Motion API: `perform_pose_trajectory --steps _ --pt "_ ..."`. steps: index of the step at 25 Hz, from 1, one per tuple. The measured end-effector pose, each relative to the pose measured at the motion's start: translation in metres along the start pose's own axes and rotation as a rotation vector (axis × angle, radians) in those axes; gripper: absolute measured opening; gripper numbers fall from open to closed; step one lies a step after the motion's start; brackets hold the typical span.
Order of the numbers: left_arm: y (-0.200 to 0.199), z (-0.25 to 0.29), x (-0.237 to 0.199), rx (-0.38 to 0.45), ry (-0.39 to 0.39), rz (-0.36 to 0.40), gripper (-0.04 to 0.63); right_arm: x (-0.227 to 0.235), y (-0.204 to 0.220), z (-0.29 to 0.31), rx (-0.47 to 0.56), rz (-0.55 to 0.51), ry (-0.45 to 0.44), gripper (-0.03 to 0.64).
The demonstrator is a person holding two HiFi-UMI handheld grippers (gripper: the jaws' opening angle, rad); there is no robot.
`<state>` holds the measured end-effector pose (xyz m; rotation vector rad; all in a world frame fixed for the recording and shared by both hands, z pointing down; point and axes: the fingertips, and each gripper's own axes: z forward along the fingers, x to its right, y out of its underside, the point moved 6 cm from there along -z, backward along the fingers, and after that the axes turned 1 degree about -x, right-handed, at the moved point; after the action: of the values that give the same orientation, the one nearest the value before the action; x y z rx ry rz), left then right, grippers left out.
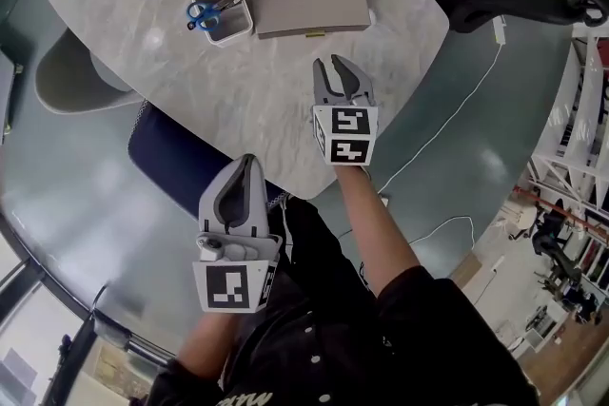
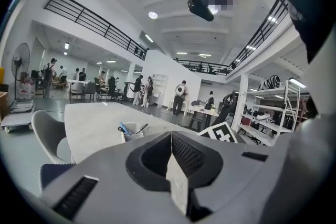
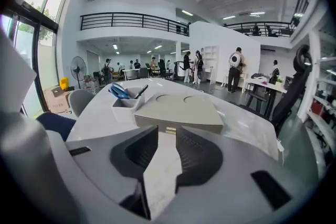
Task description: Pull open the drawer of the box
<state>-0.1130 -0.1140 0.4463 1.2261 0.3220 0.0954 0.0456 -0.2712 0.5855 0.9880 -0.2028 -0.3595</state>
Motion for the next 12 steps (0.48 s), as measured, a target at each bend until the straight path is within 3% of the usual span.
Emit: perform_pose_trajectory --steps 6,12 --pt "0.016 0.017 -0.008 -0.017 -0.007 -0.022 0.015 0.005 0.011 0.055 -0.091 0.0 0.039 0.18" --pt "0.024 0.023 -0.014 -0.036 -0.01 -0.039 0.014 0.008 0.019 0.087 -0.159 0.029 0.077 0.198"
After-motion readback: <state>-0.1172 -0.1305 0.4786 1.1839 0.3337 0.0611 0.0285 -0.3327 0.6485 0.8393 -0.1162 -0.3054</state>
